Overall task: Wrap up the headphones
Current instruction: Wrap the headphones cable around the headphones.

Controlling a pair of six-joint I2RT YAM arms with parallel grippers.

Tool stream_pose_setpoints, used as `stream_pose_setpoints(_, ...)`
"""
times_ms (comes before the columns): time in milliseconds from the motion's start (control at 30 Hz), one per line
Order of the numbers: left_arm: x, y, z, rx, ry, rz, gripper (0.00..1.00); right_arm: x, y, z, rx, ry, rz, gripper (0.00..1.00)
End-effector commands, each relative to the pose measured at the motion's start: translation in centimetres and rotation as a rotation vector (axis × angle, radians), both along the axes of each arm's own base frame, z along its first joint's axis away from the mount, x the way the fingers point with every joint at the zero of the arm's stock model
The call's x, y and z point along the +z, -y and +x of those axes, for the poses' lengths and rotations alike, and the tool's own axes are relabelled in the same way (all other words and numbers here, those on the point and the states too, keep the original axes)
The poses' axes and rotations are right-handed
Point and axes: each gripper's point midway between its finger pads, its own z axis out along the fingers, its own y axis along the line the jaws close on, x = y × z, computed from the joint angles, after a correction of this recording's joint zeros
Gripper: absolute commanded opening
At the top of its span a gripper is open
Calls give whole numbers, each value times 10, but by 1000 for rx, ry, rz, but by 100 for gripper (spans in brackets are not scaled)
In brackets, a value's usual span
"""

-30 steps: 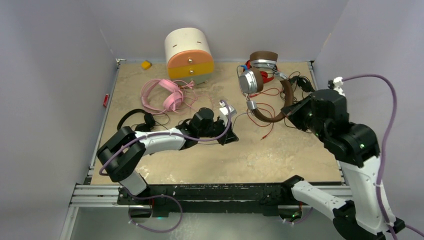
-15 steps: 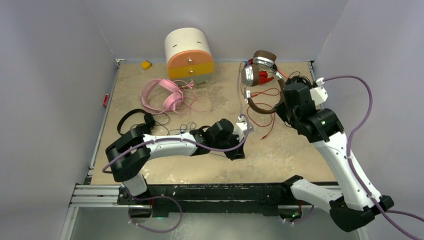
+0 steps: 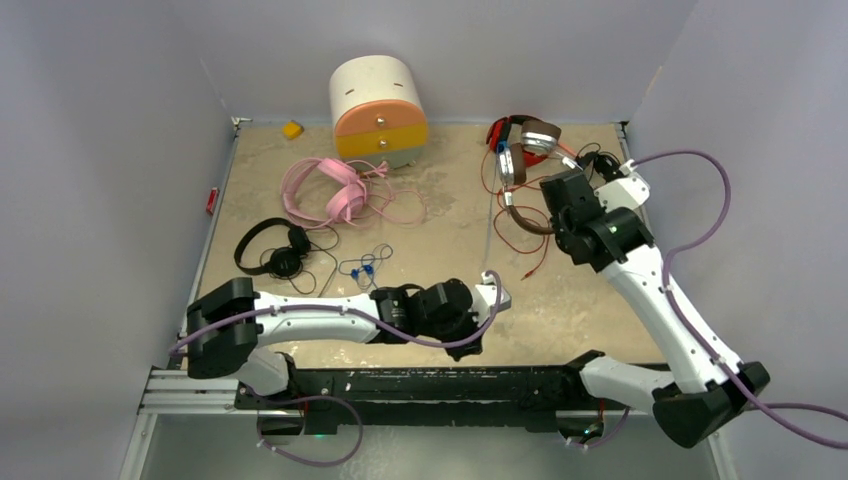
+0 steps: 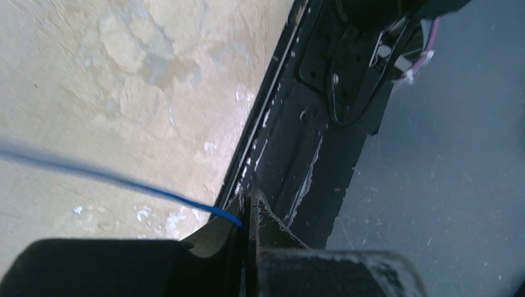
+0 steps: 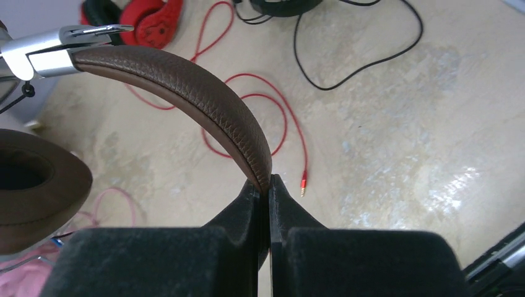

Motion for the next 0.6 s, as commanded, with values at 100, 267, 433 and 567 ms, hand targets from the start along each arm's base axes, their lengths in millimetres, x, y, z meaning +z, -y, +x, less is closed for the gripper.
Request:
stream_pose_setpoints(100,41,-11,-3,21,94,29,0,-18,13,6,-65,-76,-123,0)
stream_pose_setpoints(267,69,-21,6,32,163,43,0,-39,0,15,49,-128,-153,0)
stream_pose_setpoints(433,91,-37,20,54,259,74,0,-58,-33,30,395,-186,-225,0)
stream_pose_setpoints(567,115,-49,34,62,276,35,0,-74,-59,29,626,-176,-221,0)
